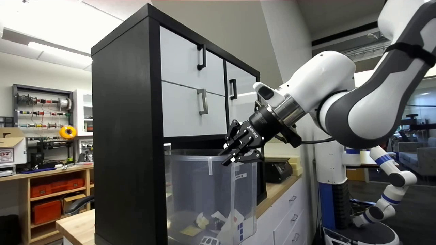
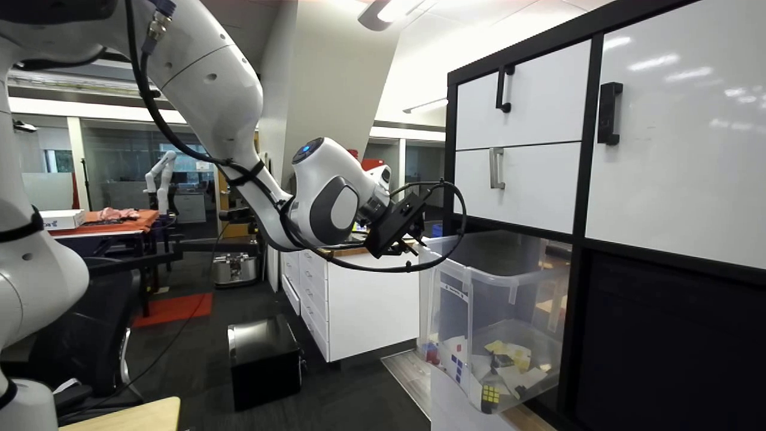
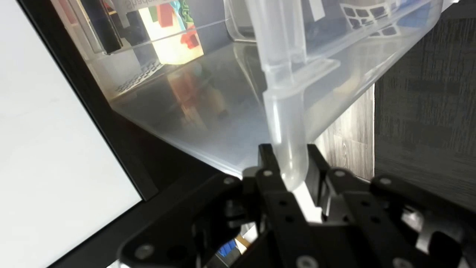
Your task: Pull out the clear storage box
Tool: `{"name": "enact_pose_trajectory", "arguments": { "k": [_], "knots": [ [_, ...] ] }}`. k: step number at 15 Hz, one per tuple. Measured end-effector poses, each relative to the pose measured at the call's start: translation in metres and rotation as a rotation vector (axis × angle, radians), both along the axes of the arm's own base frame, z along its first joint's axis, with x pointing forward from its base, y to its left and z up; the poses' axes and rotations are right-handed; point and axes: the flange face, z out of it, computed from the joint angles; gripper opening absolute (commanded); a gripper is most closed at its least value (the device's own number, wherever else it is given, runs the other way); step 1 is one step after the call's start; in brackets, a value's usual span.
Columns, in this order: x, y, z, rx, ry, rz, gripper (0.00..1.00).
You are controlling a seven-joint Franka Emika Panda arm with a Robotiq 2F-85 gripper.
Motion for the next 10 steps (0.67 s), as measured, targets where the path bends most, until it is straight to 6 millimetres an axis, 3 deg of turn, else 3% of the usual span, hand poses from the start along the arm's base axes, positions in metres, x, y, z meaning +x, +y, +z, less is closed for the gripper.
{"name": "enact_pose_trajectory", "arguments": {
  "k": [1, 2, 5, 10],
  "knots": [
    [-0.006, 0.002, 0.001, 0.001, 0.002, -0.003, 0.06],
    [-0.011, 0.003, 0.001, 0.001, 0.004, -0.005, 0.48],
    [-0.023, 0.008, 0.0, 0.004, 0.012, -0.011, 0.61],
    [-0.029, 0.016, 0.012, 0.03, -0.006, -0.024, 0.94]
  ]
}}
